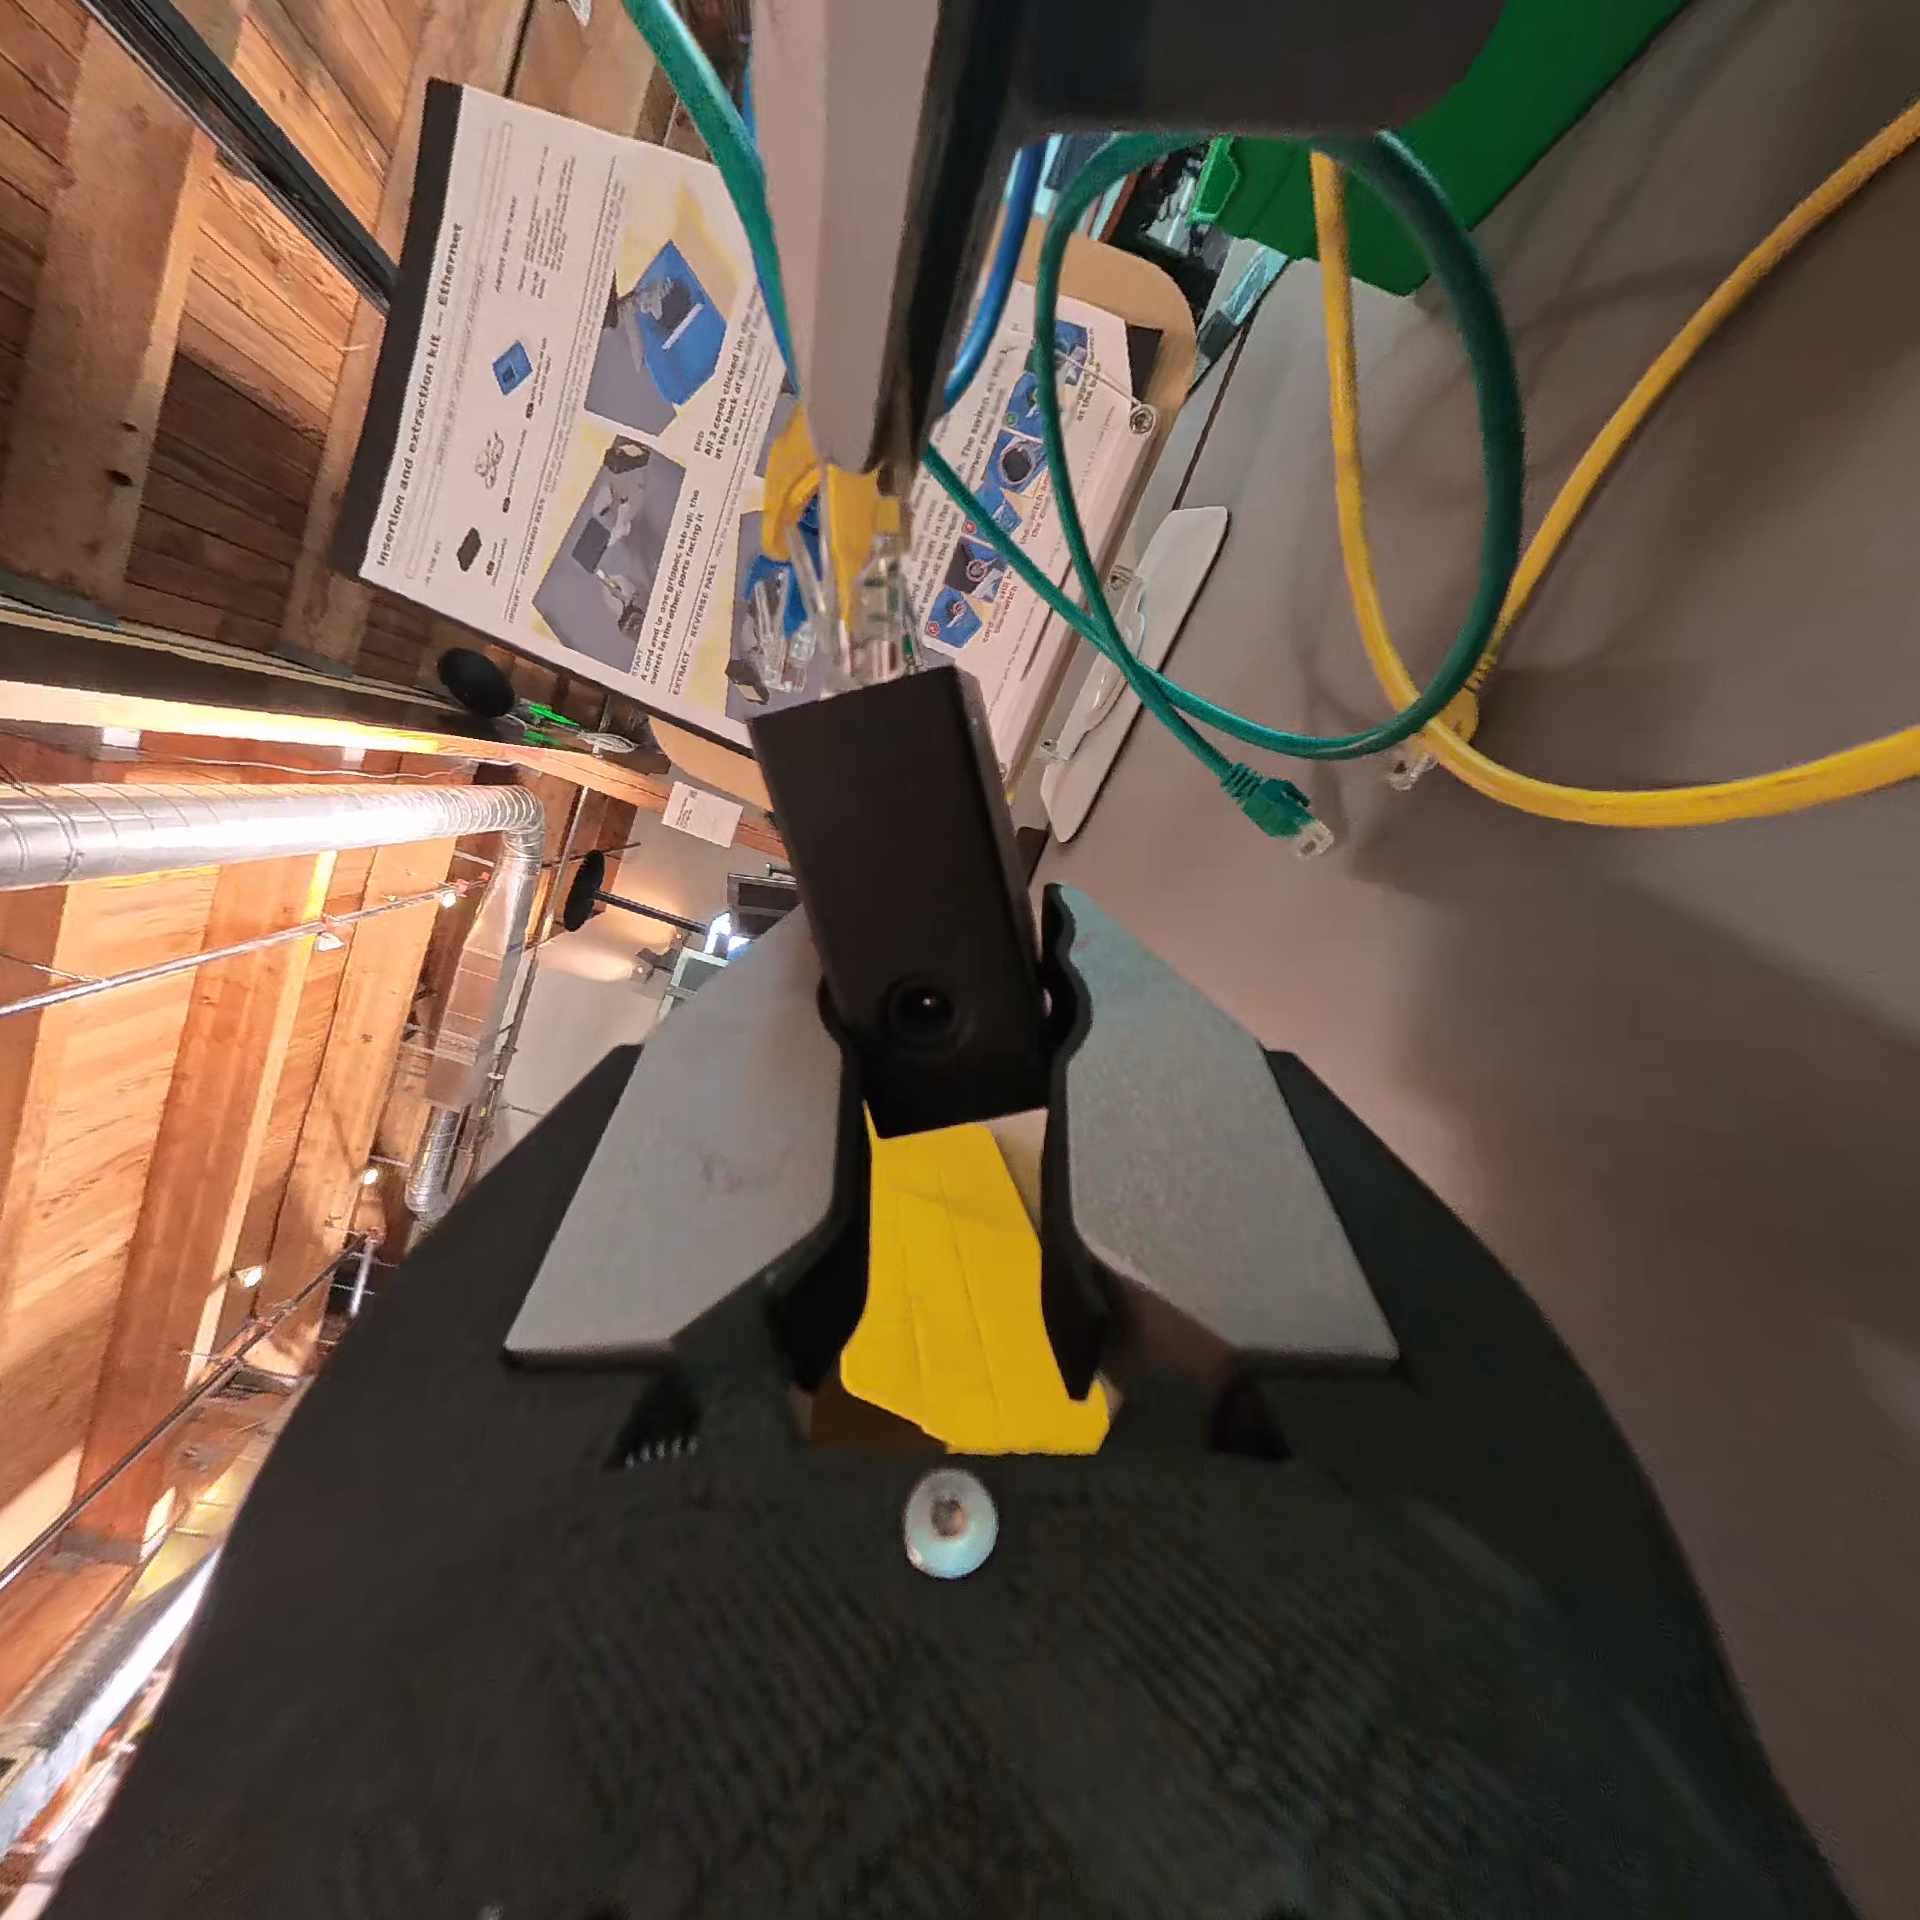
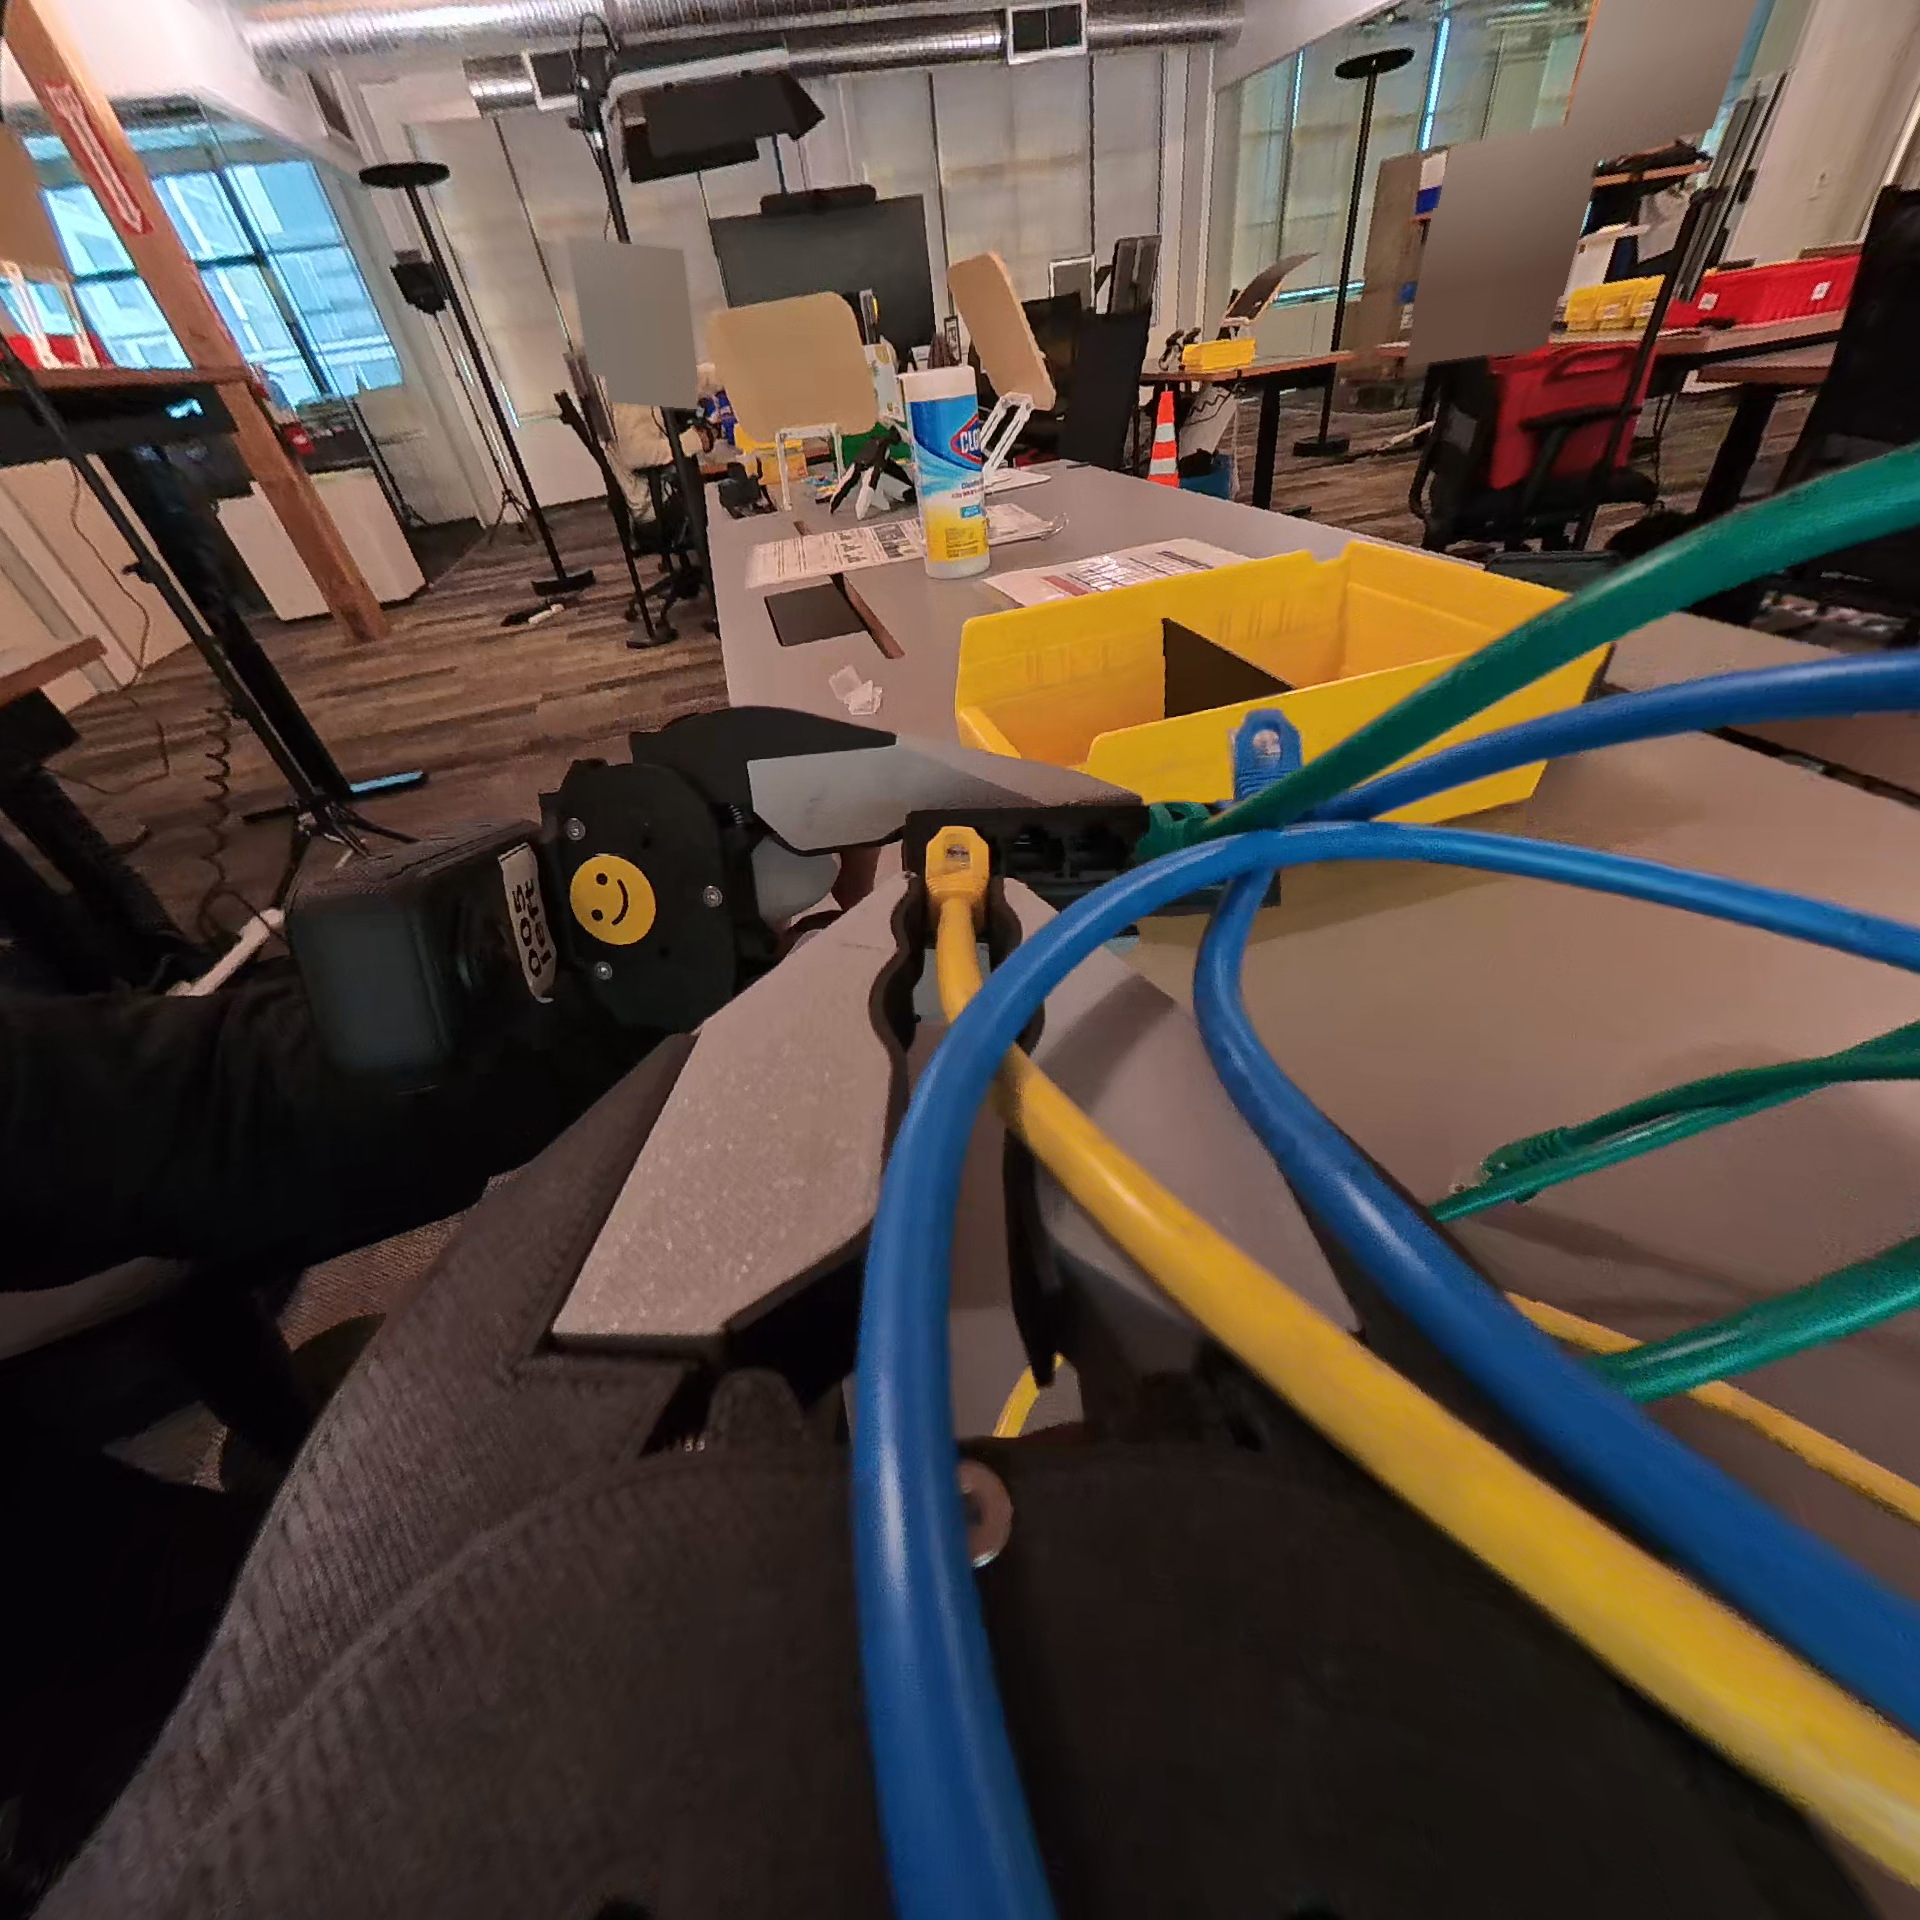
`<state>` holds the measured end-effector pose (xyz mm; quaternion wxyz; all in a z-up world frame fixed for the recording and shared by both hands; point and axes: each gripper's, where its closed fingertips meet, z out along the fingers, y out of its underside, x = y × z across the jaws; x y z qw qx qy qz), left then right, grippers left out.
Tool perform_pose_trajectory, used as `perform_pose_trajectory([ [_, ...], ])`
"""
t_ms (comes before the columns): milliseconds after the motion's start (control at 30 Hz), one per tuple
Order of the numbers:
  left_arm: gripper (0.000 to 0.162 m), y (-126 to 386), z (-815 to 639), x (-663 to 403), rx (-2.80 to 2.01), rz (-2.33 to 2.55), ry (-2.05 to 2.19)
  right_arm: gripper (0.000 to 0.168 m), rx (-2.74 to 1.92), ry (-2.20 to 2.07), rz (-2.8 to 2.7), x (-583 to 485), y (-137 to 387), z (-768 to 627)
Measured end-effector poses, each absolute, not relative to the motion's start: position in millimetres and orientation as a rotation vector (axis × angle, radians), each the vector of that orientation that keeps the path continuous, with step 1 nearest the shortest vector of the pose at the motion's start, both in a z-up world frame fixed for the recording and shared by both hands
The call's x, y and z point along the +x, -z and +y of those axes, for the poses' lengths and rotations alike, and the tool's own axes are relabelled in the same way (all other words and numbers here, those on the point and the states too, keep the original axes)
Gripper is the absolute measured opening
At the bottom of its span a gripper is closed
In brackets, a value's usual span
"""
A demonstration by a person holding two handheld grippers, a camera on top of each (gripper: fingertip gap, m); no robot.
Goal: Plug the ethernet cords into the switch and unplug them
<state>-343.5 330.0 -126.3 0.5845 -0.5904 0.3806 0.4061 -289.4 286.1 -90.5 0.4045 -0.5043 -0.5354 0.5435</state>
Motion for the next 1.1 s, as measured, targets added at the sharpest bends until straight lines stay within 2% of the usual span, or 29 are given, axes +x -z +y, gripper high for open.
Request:
perform_pose_trajectory([
  [767, 0.029, 145.4, 324.6, -312.9, -1.423, 1.063, -1.015, 0.007, -1.444, -1.427, -1.541, -265.4, 114.2, 289.3],
  [1100, 0.028, 146.7, 327.5, -309.4, -1.52, 0.959, -0.873, 0.008, -1.415, -1.528, -1.473, -266.5, 111.5, 292.6],
])
